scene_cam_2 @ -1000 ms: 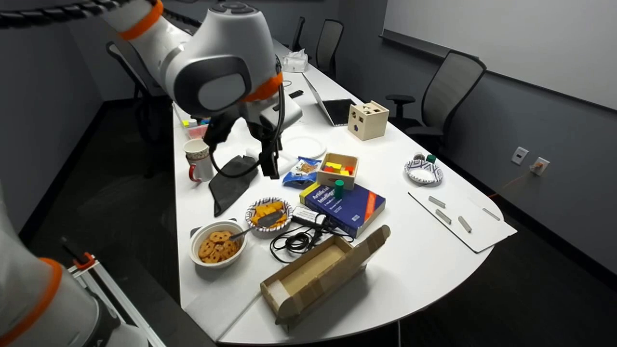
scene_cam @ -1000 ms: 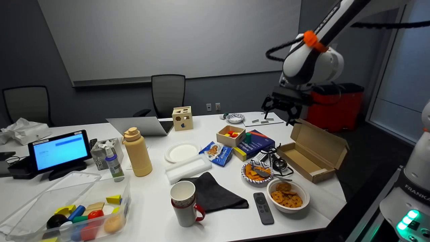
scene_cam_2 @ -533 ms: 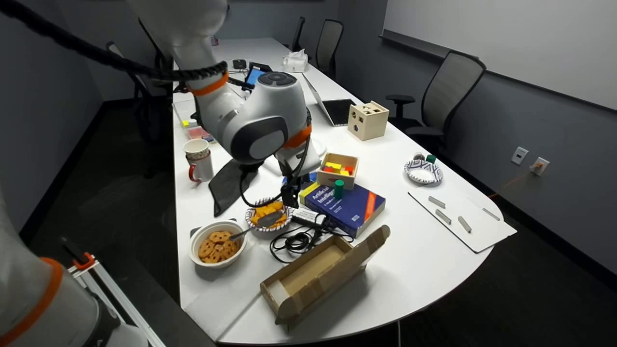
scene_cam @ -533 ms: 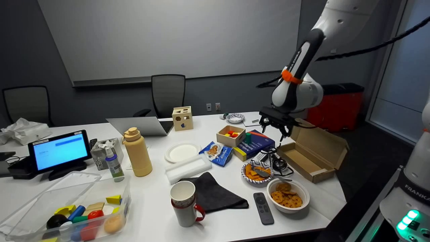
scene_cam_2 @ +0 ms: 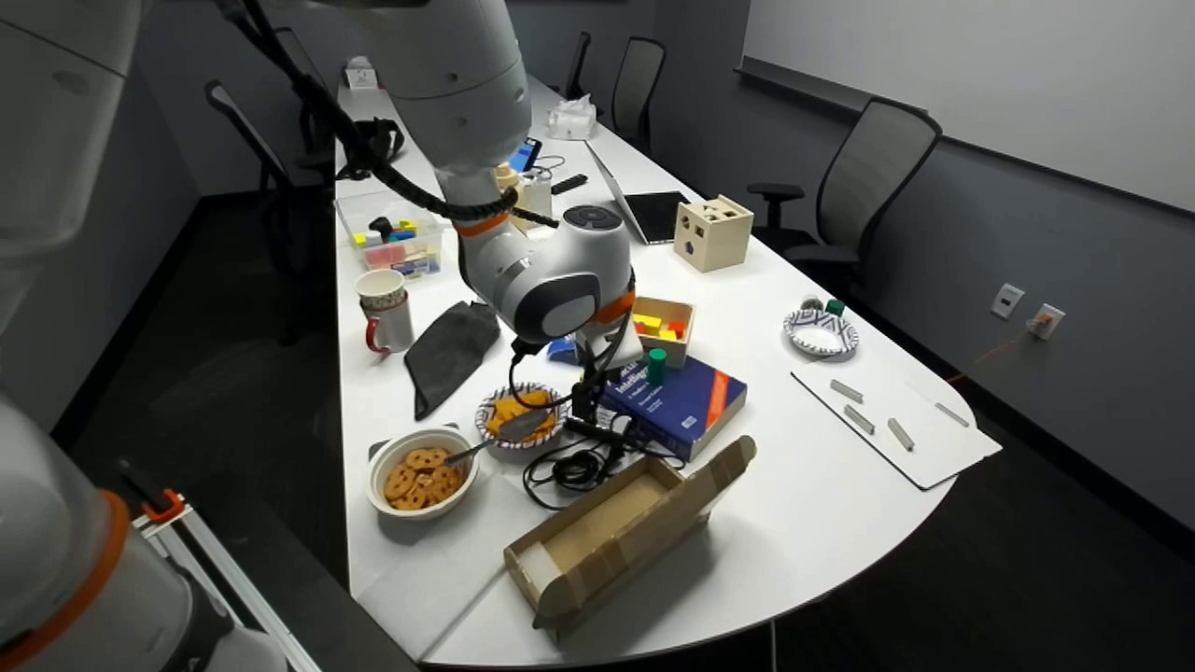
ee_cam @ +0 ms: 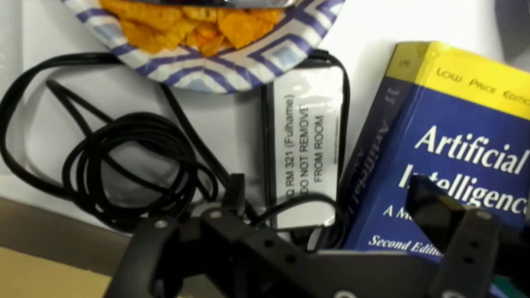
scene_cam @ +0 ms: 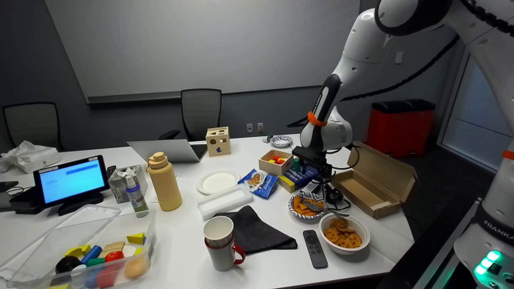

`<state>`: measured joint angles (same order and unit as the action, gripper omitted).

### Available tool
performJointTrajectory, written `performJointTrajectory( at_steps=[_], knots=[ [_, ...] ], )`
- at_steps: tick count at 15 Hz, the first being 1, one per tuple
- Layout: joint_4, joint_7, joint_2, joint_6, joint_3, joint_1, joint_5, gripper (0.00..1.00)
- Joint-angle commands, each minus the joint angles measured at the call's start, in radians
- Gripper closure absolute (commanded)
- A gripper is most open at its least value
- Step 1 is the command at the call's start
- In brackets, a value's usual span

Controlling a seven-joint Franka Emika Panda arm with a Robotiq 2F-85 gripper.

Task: Put the black cable inside the brown box.

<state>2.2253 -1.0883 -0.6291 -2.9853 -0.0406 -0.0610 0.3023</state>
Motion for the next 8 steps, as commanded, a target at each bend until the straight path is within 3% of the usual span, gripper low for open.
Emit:
performJointTrajectory(
  at_steps=[1, 8],
  knots=[
    [-0.058, -0.045, -0.02, 0.071, -0.024, -0.051, 0.037, 0.0],
    [-0.011, -0.128, -0.014, 0.103, -0.071, -0.118, 0.021, 0.0]
  ],
)
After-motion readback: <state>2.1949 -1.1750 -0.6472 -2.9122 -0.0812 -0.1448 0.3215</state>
